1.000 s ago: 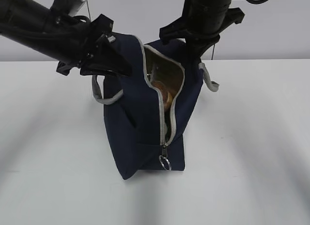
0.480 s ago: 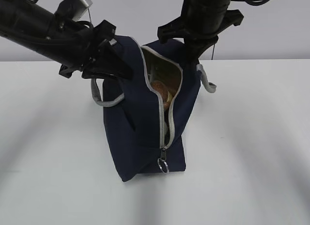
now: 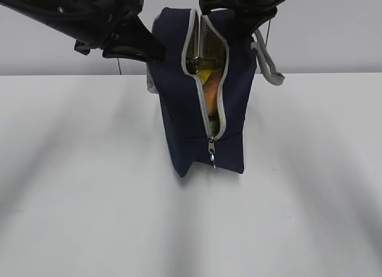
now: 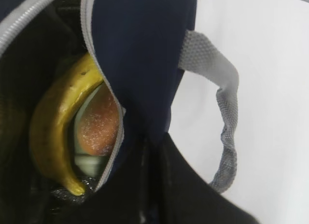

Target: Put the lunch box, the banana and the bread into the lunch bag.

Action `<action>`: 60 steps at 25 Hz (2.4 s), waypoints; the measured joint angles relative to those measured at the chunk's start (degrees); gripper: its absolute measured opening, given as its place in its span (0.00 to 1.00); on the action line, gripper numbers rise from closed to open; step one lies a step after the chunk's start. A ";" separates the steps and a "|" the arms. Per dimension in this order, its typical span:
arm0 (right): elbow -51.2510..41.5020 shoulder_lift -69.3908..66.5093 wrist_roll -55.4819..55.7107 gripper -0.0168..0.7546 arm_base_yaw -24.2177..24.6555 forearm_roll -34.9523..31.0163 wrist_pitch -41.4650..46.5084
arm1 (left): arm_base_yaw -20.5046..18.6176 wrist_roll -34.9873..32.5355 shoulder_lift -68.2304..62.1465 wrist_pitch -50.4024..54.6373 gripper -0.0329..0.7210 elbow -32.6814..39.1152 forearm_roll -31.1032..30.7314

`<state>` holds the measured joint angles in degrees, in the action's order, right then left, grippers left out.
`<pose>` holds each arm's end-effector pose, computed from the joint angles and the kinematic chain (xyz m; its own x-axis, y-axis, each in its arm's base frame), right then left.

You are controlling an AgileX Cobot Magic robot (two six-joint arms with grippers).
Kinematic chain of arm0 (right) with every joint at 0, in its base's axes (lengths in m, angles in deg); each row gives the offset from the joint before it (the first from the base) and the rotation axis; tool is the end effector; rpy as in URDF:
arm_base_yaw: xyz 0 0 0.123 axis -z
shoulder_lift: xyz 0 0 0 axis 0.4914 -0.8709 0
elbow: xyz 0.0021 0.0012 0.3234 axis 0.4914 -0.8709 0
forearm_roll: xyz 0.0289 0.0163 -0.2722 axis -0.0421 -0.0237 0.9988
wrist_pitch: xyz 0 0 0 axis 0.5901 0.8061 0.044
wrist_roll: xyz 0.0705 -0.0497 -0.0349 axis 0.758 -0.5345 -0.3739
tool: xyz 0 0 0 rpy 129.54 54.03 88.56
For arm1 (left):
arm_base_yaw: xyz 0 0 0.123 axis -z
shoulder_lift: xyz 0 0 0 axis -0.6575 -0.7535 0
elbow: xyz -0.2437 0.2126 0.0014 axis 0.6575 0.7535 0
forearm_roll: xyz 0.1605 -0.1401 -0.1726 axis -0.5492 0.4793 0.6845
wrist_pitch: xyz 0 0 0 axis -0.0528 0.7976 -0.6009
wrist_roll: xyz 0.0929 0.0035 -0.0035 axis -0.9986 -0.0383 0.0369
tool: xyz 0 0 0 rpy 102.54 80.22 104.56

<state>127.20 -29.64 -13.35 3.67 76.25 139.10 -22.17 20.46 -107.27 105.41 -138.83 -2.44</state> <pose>0.4312 0.1901 0.3909 -0.8412 -0.2180 -0.4949 -0.2115 0.9749 -0.0698 0.3792 -0.1897 0.3421 -0.8307 0.0674 -0.5526 0.4534 0.6579 -0.6013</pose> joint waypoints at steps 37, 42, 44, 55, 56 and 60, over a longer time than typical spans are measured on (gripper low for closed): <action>0.38 -3.89 0.11 0.61 0.00 -0.77 -1.05 | 0.00 7.58 -5.08 17.84 0.67 -13.63 -18.33; 0.38 0.32 0.11 0.61 0.00 -1.44 -0.82 | 0.00 14.62 -5.08 21.08 0.67 -19.26 -29.40; 0.02 2.78 0.11 0.61 0.00 -1.44 -0.82 | 0.00 16.45 -5.08 21.37 0.66 -19.51 -32.29; -25.65 25.60 3.17 0.61 -3.60 1.78 -13.95 | 0.00 18.63 -1.45 21.81 0.63 -14.49 -38.07; -30.18 28.40 3.54 0.61 -3.60 2.07 -17.99 | 0.00 18.73 -1.01 21.81 0.63 -14.35 -38.33; -47.25 37.38 3.92 0.61 -3.68 4.76 -33.07 | 0.00 18.72 -0.42 21.92 0.63 -14.23 -38.33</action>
<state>79.95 7.74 -9.43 -0.02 81.01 106.03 -22.17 39.17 -107.68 127.33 -153.07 -40.77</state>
